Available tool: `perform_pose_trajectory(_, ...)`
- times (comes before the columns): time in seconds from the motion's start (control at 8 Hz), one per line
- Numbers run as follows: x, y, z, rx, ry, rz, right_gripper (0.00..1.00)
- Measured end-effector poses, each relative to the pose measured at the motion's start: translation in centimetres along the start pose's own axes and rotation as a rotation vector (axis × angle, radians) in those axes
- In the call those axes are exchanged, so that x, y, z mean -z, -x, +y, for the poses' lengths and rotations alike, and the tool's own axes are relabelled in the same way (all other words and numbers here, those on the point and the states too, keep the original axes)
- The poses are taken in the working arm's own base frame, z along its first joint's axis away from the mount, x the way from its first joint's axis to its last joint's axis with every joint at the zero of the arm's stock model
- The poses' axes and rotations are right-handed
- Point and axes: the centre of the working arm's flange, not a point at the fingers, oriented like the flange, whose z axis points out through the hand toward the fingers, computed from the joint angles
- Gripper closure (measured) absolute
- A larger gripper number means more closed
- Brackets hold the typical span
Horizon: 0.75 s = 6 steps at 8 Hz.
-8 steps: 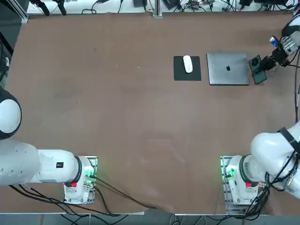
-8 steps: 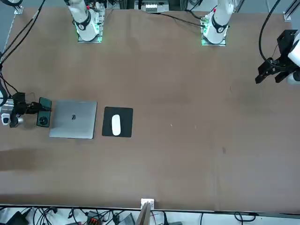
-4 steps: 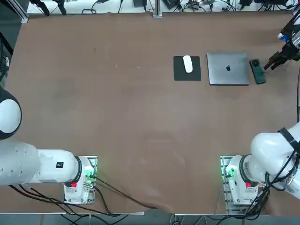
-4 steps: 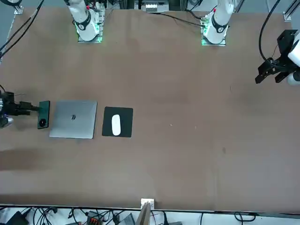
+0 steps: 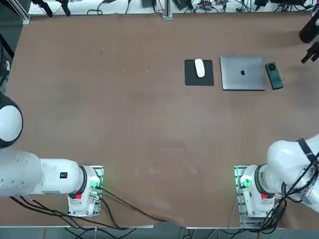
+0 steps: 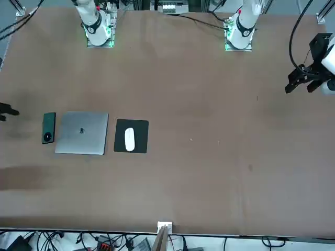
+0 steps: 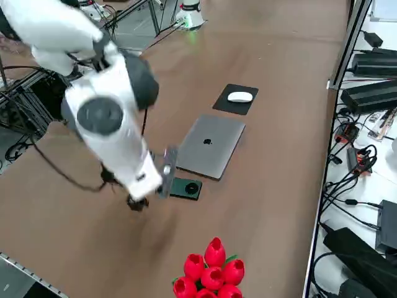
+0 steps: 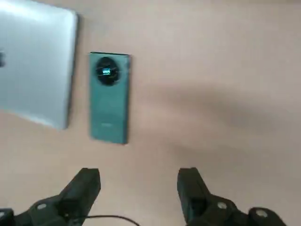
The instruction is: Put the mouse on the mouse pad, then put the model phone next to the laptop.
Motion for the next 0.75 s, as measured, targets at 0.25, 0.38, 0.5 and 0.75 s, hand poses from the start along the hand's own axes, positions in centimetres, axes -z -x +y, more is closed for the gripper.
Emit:
perform_pose_trajectory(0.25,4.4,-3.3,-8.2,-0.071,-0.003,-0.035,0.00)
perform_pose_trajectory(0.38,6.0,-5.1,-12.6,-0.113,0.004,-0.048,0.00)
perform_pose_trajectory(0.5,7.5,-6.8,-16.9,-0.152,0.018,-0.040,0.00)
perform_pose_trajectory(0.75,9.6,-9.5,-25.0,-0.249,0.033,-0.012,0.00)
